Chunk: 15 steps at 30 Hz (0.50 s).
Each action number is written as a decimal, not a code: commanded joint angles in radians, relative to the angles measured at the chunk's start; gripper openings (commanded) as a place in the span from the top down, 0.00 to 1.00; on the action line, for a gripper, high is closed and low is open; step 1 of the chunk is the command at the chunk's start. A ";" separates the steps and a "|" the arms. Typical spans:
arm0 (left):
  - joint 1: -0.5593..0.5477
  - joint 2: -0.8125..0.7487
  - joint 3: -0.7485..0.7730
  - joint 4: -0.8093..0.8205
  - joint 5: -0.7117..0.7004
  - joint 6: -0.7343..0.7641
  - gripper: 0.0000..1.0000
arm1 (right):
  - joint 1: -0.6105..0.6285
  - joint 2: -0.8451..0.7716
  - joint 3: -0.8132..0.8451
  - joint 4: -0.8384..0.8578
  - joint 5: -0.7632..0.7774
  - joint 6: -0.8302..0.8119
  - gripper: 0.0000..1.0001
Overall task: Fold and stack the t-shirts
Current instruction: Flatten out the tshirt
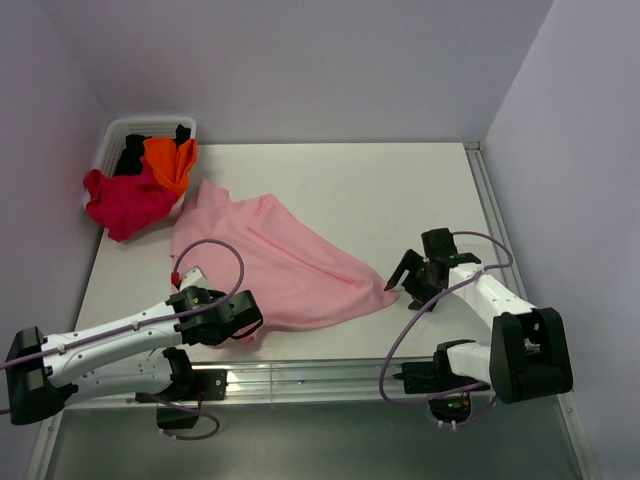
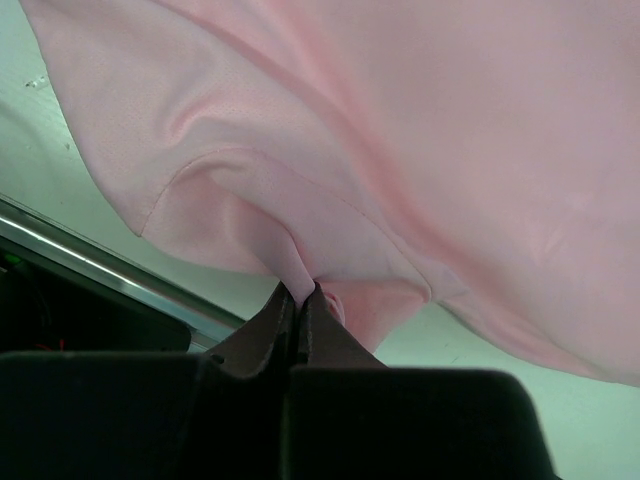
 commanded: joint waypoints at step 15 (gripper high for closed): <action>-0.003 0.011 0.027 0.016 -0.026 -0.011 1.00 | 0.023 0.190 -0.005 0.130 -0.014 -0.010 0.96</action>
